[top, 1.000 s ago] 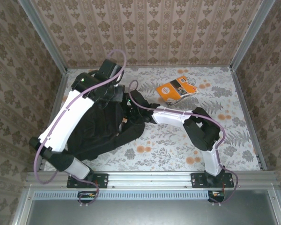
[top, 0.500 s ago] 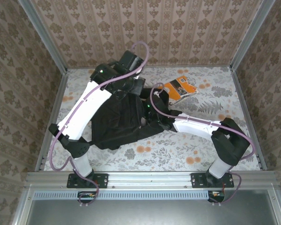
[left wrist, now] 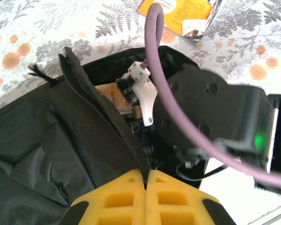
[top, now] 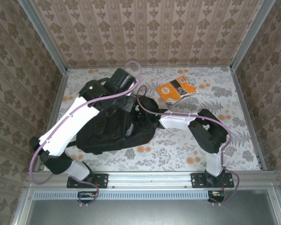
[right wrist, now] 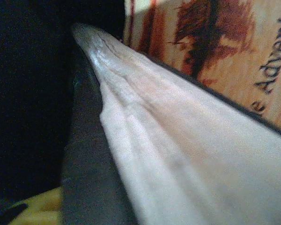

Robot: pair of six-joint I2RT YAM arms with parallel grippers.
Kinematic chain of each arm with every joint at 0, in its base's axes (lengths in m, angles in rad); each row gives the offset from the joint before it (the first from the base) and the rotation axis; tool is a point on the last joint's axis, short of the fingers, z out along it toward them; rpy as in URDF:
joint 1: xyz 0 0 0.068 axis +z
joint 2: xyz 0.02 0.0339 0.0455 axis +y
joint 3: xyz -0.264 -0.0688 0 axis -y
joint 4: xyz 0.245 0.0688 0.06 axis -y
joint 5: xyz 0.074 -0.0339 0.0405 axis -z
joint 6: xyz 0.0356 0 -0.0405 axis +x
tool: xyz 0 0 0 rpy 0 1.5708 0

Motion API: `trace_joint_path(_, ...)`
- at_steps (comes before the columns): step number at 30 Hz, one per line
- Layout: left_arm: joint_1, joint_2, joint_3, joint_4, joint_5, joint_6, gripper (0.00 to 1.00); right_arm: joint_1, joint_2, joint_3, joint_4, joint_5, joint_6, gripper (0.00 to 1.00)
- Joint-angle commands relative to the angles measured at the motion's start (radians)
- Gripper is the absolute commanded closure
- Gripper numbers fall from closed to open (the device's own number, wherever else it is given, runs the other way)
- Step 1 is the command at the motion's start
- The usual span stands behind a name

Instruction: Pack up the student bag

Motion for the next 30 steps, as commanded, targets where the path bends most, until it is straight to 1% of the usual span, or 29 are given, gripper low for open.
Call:
trace_joint_path(1, 0.037, -0.070, -0.041, 0.079, 0.014, -0.025, 1.00, -0.024, -0.027, 0.016, -0.019, -0.044, -0.044, 0.43)
trace_joint_path(2, 0.049, -0.083, -0.054, 0.082, 0.019, -0.027, 1.00, -0.030, -0.051, 0.008, -0.039, -0.028, -0.065, 0.39)
trace_joint_path(5, 0.076, -0.110, -0.087, 0.098, 0.031, -0.029, 1.00, -0.045, -0.119, 0.002, -0.124, 0.006, -0.142, 0.34)
trace_joint_path(6, 0.083, -0.114, -0.092, 0.102, 0.036, -0.027, 1.00, -0.049, -0.142, 0.005, -0.161, 0.020, -0.166, 0.30)
trace_joint_path(7, 0.088, -0.116, -0.095, 0.102, 0.038, -0.026, 1.00, -0.052, -0.162, 0.009, -0.196, 0.035, -0.192, 0.29)
trace_joint_path(8, 0.092, -0.117, -0.100, 0.102, 0.040, -0.025, 1.00, -0.055, -0.185, 0.008, -0.226, 0.051, -0.220, 0.26)
trace_joint_path(10, 0.099, -0.116, -0.113, 0.108, 0.048, -0.025, 1.00, -0.062, -0.222, 0.000, -0.248, 0.073, -0.255, 0.21)
trace_joint_path(12, 0.100, -0.111, -0.124, 0.117, 0.057, -0.025, 1.00, -0.072, -0.248, 0.004, -0.265, 0.079, -0.279, 0.21)
trace_joint_path(15, 0.103, -0.105, -0.140, 0.136, 0.066, -0.034, 1.00, -0.091, -0.297, 0.000, -0.305, 0.122, -0.305, 0.21)
trace_joint_path(17, 0.102, -0.098, -0.156, 0.148, 0.072, -0.040, 1.00, -0.118, -0.336, -0.016, -0.325, 0.151, -0.306, 0.22)
trace_joint_path(19, 0.102, -0.091, -0.169, 0.161, 0.083, -0.048, 1.00, -0.154, -0.367, -0.030, -0.342, 0.152, -0.311, 0.22)
trace_joint_path(20, 0.102, -0.089, -0.178, 0.169, 0.089, -0.051, 1.00, -0.171, -0.383, -0.031, -0.373, 0.165, -0.320, 0.23)
trace_joint_path(22, 0.103, -0.082, -0.190, 0.183, 0.091, -0.057, 1.00, -0.213, -0.409, -0.032, -0.458, 0.230, -0.327, 0.24)
trace_joint_path(24, 0.103, -0.071, -0.199, 0.198, 0.099, -0.067, 1.00, -0.281, -0.433, -0.050, -0.527, 0.297, -0.300, 0.26)
trace_joint_path(26, 0.103, -0.058, -0.211, 0.218, 0.119, -0.074, 1.00, -0.353, -0.452, -0.095, -0.529, 0.322, -0.258, 0.27)
trace_joint_path(30, 0.103, -0.019, -0.234, 0.265, 0.146, -0.086, 1.00, -0.504, -0.415, -0.166, -0.482, 0.280, -0.192, 0.30)
